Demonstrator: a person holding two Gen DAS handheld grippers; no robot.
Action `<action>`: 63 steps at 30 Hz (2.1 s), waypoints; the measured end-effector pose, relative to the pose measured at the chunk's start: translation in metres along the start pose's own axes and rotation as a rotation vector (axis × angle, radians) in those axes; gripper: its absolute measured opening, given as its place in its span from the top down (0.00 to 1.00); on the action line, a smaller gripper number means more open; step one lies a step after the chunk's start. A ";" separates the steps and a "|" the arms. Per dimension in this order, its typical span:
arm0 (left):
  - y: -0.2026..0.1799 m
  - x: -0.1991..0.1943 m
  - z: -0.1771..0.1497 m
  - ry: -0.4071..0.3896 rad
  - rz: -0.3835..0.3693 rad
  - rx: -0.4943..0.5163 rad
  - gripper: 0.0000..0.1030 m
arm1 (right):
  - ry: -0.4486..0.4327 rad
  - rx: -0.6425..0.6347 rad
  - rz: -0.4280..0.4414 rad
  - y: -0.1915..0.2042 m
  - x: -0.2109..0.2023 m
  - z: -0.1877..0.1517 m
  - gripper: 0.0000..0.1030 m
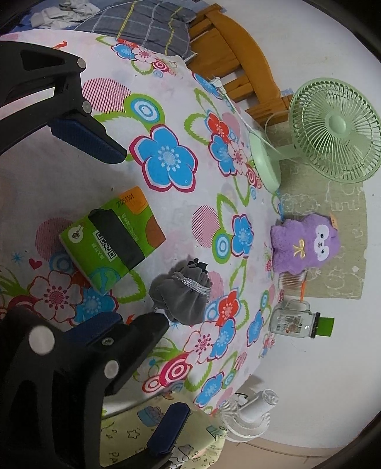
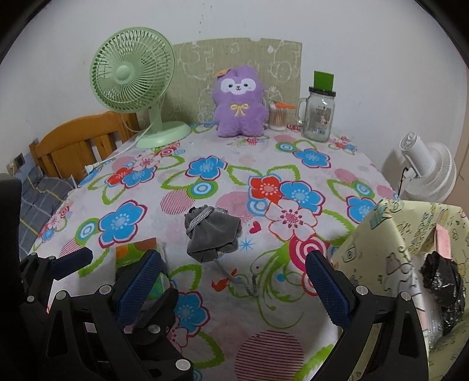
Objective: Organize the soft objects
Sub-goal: 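Grasp the grey knit glove with the right tool while the left tool grasps the green tissue packet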
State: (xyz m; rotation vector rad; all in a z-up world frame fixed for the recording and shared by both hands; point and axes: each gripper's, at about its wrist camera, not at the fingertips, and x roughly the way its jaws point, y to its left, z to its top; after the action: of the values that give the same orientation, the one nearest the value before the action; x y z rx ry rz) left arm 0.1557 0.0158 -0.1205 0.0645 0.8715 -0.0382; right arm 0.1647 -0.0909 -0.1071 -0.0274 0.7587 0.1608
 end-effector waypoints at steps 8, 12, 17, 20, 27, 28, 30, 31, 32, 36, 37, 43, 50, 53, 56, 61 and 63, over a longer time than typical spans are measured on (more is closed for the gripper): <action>0.000 0.011 0.003 0.024 -0.001 -0.006 0.07 | 0.017 -0.004 -0.003 -0.001 0.011 0.002 0.03; 0.000 0.015 0.003 0.035 0.004 -0.004 0.14 | 0.028 -0.007 0.002 -0.002 0.017 0.002 0.03; -0.001 0.018 0.002 0.041 -0.001 0.000 0.22 | 0.035 -0.014 0.001 -0.002 0.021 0.002 0.03; -0.002 0.018 0.002 0.035 -0.007 0.005 0.26 | 0.040 -0.019 0.003 -0.001 0.024 0.002 0.03; 0.004 0.017 0.005 0.023 -0.013 -0.002 0.39 | 0.047 -0.019 0.013 0.003 0.030 0.006 0.03; 0.005 0.017 0.006 0.021 -0.011 -0.002 0.41 | 0.047 -0.018 0.014 0.004 0.031 0.007 0.03; 0.007 0.018 0.009 0.019 -0.007 0.006 0.43 | 0.047 -0.016 0.016 0.005 0.033 0.009 0.03; 0.008 0.019 0.011 0.019 -0.006 0.009 0.43 | 0.048 -0.015 0.017 0.006 0.035 0.010 0.03; 0.009 0.020 0.012 0.019 -0.005 0.011 0.43 | 0.049 -0.015 0.019 0.007 0.036 0.012 0.03; 0.014 0.023 0.017 0.016 0.007 0.012 0.45 | 0.049 -0.016 0.027 0.012 0.043 0.017 0.03; 0.015 0.024 0.018 0.016 0.008 0.011 0.45 | 0.050 -0.016 0.029 0.013 0.044 0.019 0.03; 0.019 0.029 0.019 0.022 0.014 0.002 0.46 | 0.065 -0.014 0.022 0.015 0.059 0.023 0.04; 0.016 0.032 0.019 0.022 0.043 0.019 0.46 | 0.102 0.013 0.043 0.010 0.078 0.020 0.24; 0.016 0.033 0.020 0.022 0.047 0.022 0.46 | 0.121 0.014 0.077 0.010 0.081 0.020 0.38; 0.015 0.033 0.020 0.020 0.053 0.026 0.46 | 0.118 0.010 0.075 0.011 0.079 0.019 0.41; 0.012 0.029 0.017 0.016 0.045 0.035 0.46 | 0.111 -0.003 0.057 0.009 0.073 0.018 0.43; 0.011 0.028 0.016 0.014 0.040 0.034 0.46 | 0.112 -0.001 0.051 0.008 0.071 0.017 0.44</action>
State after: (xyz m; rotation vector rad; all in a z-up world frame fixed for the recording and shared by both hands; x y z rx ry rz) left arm 0.1863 0.0253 -0.1311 0.1139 0.8839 -0.0156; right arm 0.2254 -0.0720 -0.1431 -0.0183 0.8716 0.2099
